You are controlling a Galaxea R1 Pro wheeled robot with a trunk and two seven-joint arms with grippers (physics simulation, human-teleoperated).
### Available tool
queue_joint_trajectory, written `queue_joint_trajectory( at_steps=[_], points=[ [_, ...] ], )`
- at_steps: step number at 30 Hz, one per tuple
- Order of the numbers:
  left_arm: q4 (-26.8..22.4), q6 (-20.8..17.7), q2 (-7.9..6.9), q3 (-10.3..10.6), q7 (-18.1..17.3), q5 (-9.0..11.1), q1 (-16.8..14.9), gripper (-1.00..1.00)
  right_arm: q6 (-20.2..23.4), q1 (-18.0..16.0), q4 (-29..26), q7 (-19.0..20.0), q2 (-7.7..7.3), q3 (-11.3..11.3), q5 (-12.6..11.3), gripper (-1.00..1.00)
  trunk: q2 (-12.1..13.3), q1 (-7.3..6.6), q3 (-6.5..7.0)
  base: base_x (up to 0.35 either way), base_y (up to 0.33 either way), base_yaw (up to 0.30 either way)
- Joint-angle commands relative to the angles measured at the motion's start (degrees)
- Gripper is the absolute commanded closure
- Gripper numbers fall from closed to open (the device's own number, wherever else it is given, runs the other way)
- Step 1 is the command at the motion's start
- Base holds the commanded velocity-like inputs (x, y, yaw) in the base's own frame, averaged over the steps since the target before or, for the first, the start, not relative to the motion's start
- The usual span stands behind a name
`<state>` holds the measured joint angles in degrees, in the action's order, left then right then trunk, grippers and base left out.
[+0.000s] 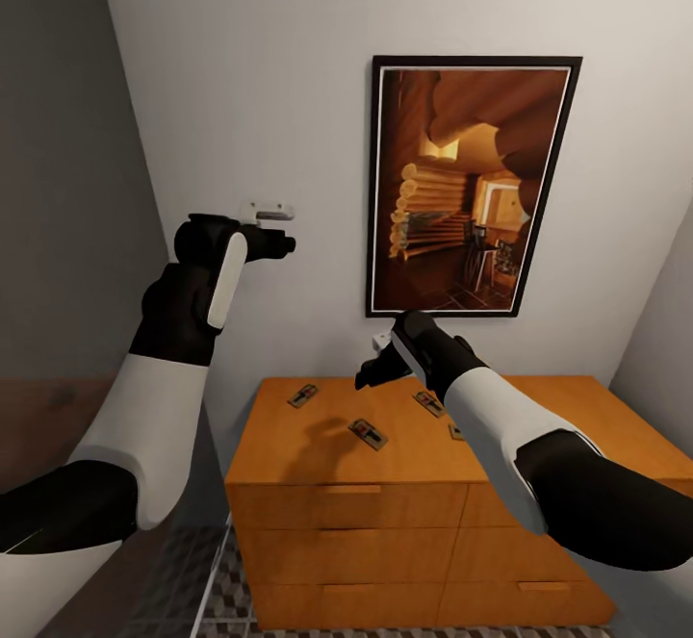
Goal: Take the four mousetraps from the cabinet in the bathroom and place them on the bathroom floor. Make sure all four end up on the same floor surface, and ensure that at least two of them are either under or directly next to the same bathroom sink.
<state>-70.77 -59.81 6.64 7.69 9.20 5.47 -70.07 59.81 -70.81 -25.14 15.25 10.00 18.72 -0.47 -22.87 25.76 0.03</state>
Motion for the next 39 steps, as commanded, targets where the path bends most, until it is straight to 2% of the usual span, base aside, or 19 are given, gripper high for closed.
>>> queue_joint_trajectory(
  at_steps=[1, 14, 39],
  points=[
    [-0.23, -0.19, -0.02, 0.05, 0.56, 0.56, 0.1, -1.0, 0.19, -0.03, 0.08, 0.02, 0.0, 0.16, -0.04, -1.0, -0.05, 0.02, -0.03, -0.045, 0.01, 0.0],
    [-1.9, -0.19, 0.02, 0.11, 0.56, 0.53, 0.6, -1.0, 0.19, -0.03, 0.4, 0.04, 0.0, 0.18, -0.06, -1.0, -0.05, 0.02, -0.03, -0.053, 0.003, 0.0],
    [-2.22, -0.19, 0.03, 0.14, 0.56, 0.51, 0.73, -1.0, 0.19, -0.03, 0.75, 0.04, 0.0, 0.24, -0.08, -1.0, -0.05, 0.02, -0.03, -0.028, 0.0, 0.0]
  ],
)
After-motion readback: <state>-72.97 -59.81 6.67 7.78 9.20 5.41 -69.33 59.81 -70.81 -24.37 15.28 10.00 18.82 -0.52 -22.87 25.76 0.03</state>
